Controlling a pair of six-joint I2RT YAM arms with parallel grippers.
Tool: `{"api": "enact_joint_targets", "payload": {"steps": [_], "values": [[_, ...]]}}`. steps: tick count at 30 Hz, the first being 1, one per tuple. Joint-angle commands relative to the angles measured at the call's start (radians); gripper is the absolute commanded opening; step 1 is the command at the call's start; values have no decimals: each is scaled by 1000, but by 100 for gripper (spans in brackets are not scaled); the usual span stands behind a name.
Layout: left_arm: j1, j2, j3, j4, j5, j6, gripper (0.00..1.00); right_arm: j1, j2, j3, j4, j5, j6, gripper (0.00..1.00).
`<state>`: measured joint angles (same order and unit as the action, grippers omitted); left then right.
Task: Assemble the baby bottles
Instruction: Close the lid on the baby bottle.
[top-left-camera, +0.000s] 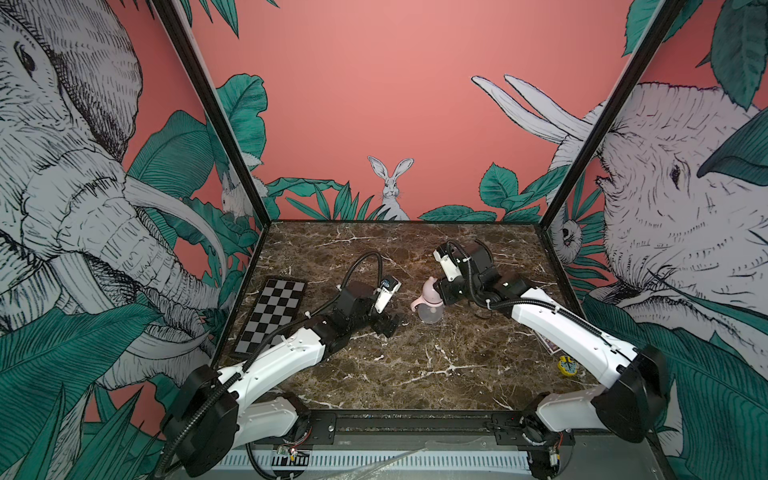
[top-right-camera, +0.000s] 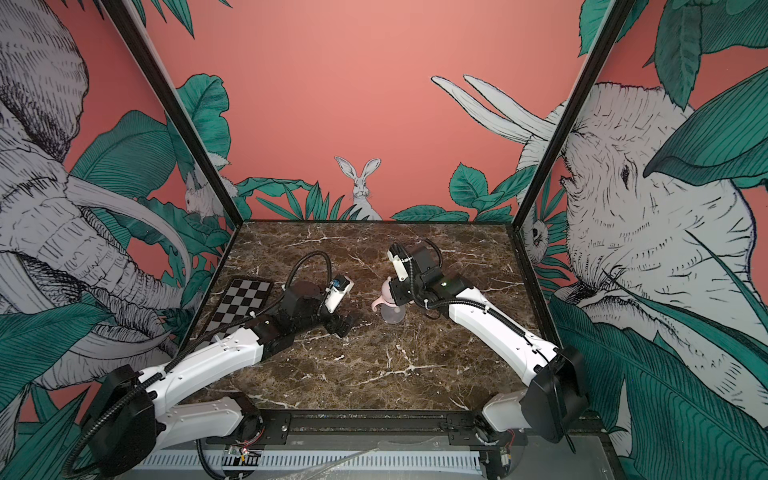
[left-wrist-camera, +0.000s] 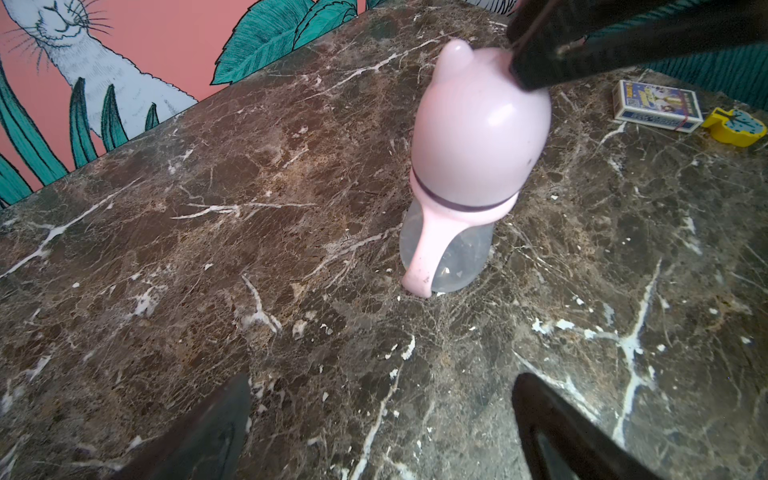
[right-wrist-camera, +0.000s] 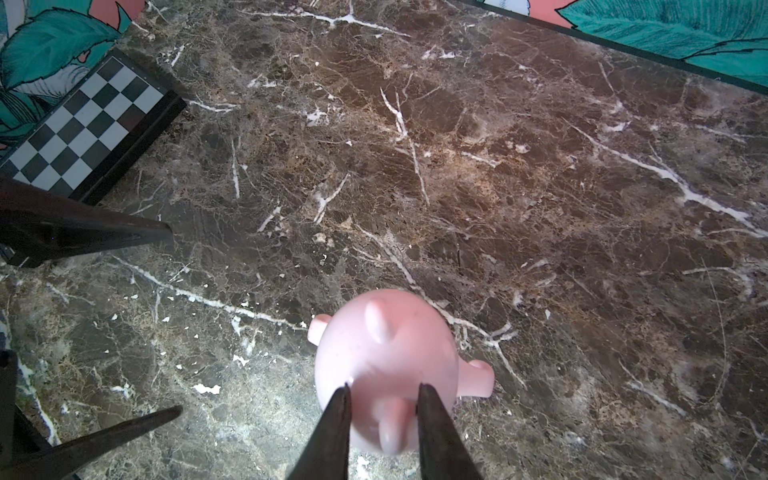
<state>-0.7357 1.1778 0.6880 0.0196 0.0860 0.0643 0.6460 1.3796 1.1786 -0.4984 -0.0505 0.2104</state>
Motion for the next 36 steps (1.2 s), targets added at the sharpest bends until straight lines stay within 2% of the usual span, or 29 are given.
{"api": "enact_joint_targets", "payload": {"steps": [1,19,20,23,30,36], "values": [[7,-26,20,-11,0,8,99,-3,3,-57,-73,10,24,27],[7,-26,36,-23,3,13,99,-5,-47,-129,-10,40,43,28],[7,-27,36,-23,3,14,99,-5,-52,-124,-13,43,40,29],[7,-24,37,-21,3,14,99,-5,-72,-109,-15,45,27,41],[7,-9,59,-26,2,21,100,-5,-79,-41,15,32,-1,48],[7,-29,85,-84,-43,44,100,-6,-143,-9,-5,52,-18,62]]}}
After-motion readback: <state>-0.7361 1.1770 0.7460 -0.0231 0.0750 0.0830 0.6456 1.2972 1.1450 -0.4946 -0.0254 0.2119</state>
